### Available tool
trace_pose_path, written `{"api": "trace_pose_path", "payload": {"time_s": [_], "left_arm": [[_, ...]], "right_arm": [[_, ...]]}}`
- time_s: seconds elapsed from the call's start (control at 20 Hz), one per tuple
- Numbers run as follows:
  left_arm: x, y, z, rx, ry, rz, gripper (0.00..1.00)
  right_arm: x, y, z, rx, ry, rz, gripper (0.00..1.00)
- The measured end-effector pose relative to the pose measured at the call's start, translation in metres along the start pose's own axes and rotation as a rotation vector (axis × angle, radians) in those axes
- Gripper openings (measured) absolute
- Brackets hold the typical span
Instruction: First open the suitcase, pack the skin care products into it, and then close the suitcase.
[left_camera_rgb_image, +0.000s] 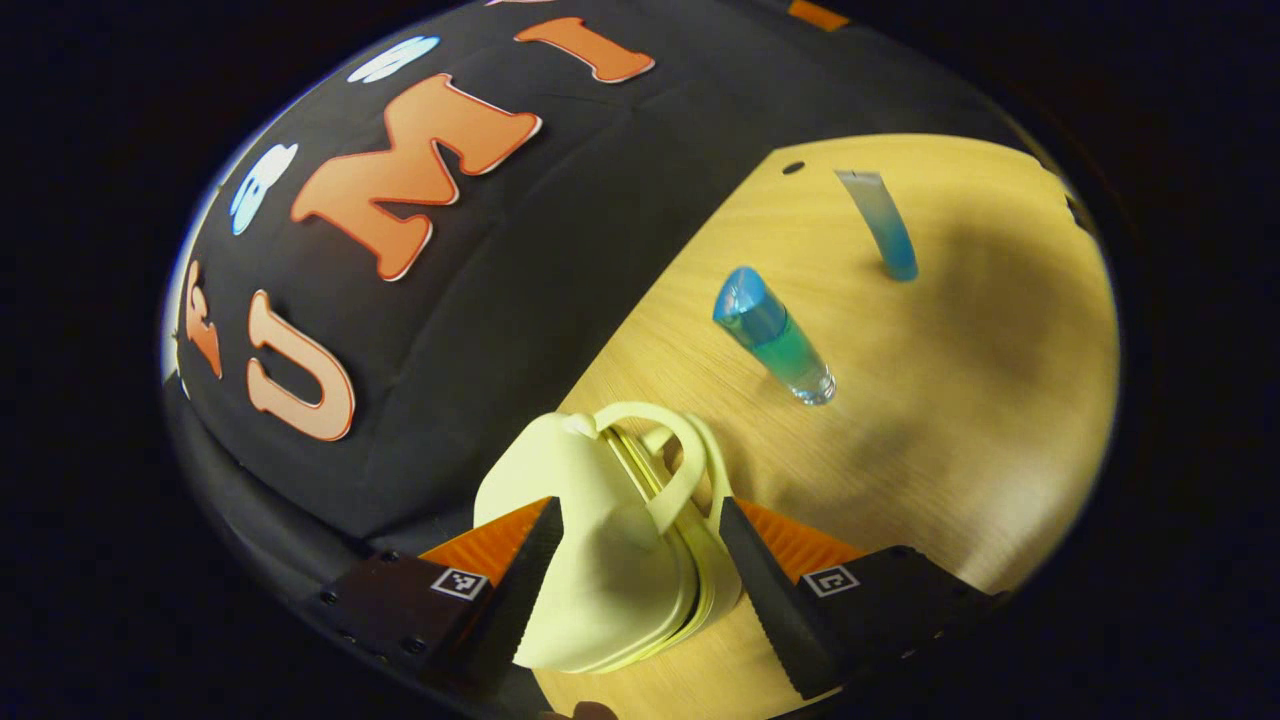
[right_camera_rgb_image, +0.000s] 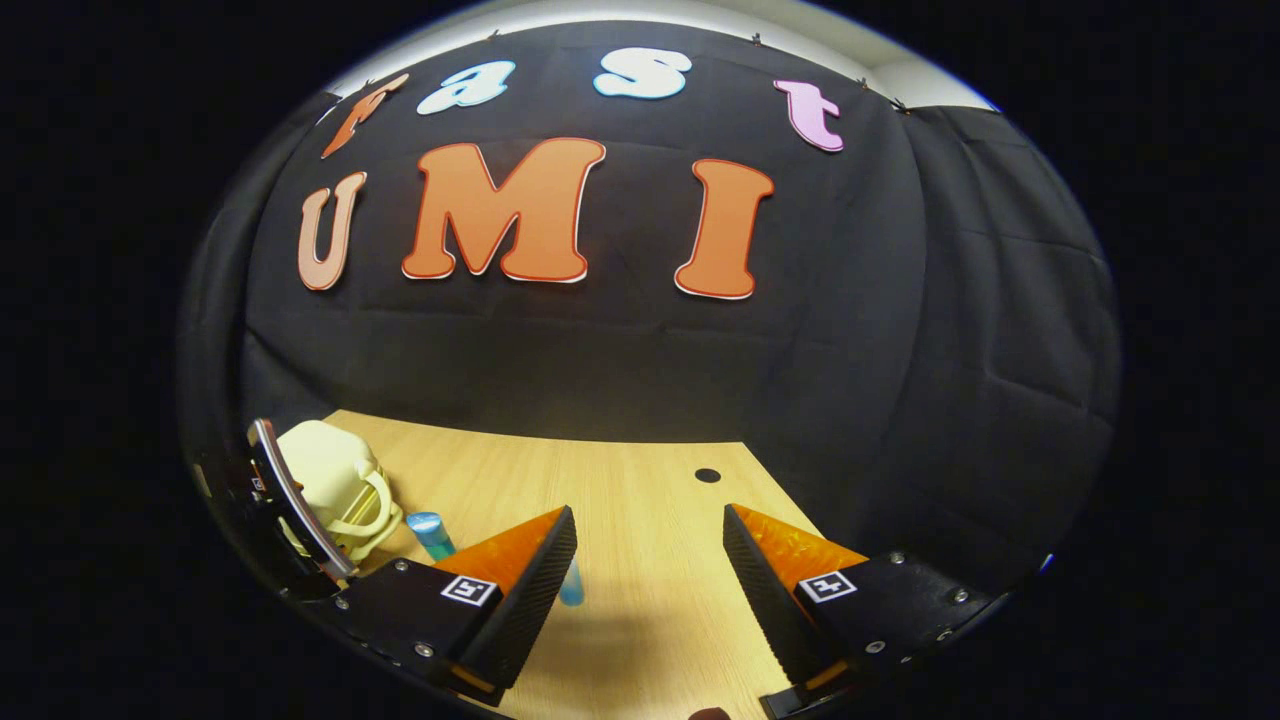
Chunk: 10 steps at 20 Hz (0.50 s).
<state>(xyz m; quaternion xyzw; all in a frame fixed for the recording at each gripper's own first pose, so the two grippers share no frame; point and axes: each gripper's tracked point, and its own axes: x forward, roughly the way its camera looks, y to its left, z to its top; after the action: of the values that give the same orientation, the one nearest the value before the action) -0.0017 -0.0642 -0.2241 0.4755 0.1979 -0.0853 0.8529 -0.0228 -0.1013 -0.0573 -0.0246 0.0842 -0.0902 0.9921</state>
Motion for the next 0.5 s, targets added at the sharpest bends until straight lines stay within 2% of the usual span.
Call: {"api": "trace_pose_path", "payload": {"time_s": [0.5], "left_arm": [[0.036,-0.014,-0.006,0.089,0.079,-0.008,0.98]], "right_arm": [[0.005,-0.025,-0.016,-0.007,0.054,-0.049,0.94]]}}
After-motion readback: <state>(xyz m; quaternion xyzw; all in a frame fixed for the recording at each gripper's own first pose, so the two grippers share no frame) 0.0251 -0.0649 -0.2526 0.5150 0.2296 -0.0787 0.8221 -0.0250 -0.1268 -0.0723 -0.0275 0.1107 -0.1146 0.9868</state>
